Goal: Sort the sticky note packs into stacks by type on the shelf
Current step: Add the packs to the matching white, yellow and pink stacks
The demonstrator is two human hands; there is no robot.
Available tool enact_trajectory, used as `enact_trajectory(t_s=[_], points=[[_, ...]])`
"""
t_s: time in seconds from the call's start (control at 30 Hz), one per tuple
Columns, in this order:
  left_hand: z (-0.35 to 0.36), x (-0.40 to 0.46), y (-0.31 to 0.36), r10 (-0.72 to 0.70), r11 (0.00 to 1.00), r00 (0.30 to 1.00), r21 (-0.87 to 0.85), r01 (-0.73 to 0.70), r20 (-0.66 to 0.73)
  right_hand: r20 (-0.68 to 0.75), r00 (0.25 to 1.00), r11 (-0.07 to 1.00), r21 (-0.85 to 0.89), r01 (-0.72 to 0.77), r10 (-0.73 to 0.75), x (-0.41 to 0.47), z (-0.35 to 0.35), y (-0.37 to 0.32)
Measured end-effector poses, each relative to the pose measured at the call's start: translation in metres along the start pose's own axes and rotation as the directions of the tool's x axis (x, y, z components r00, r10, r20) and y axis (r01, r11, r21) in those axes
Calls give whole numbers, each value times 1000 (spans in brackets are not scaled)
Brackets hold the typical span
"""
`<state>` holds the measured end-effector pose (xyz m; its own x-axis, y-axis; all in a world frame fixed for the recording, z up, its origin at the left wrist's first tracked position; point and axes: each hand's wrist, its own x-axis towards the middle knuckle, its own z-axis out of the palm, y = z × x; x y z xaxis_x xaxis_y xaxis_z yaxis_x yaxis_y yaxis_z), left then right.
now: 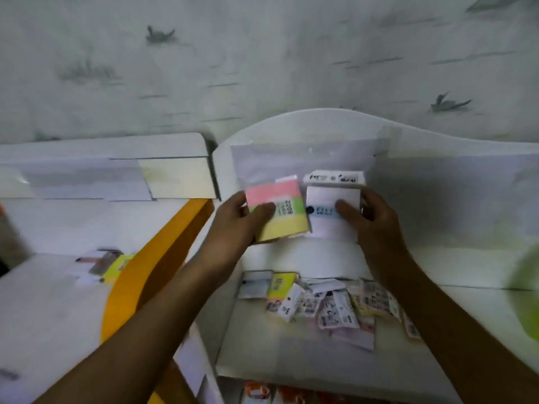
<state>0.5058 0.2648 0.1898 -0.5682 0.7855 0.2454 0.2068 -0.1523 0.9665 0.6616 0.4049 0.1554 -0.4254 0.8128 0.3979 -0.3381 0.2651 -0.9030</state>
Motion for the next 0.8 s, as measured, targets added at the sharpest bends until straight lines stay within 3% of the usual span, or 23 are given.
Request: enact_trajectory(t_s=[0.13, 0.27, 0.37, 0.57, 0.8], points=[[-59, -19, 38, 113, 993, 993, -23, -114, -44, 116, 988, 992, 92, 92, -102, -5, 69, -35], [-138, -36, 32, 118, 991, 990, 79, -112, -83, 231, 971, 997, 58, 47, -59, -21, 151, -38], [-210, -50, 15, 64, 996, 989, 77, -54, -134, 272, 962, 999, 36, 12, -21, -36, 216, -26], [-350, -69, -27, -88, 990, 977, -128, 64, -195, 290, 957, 992, -125, 19, 18, -69, 357, 1], [-457, -83, -69, -277, 940, 940, -258, 222, -199, 275, 949, 981, -158, -114, 154, -99, 464, 49]])
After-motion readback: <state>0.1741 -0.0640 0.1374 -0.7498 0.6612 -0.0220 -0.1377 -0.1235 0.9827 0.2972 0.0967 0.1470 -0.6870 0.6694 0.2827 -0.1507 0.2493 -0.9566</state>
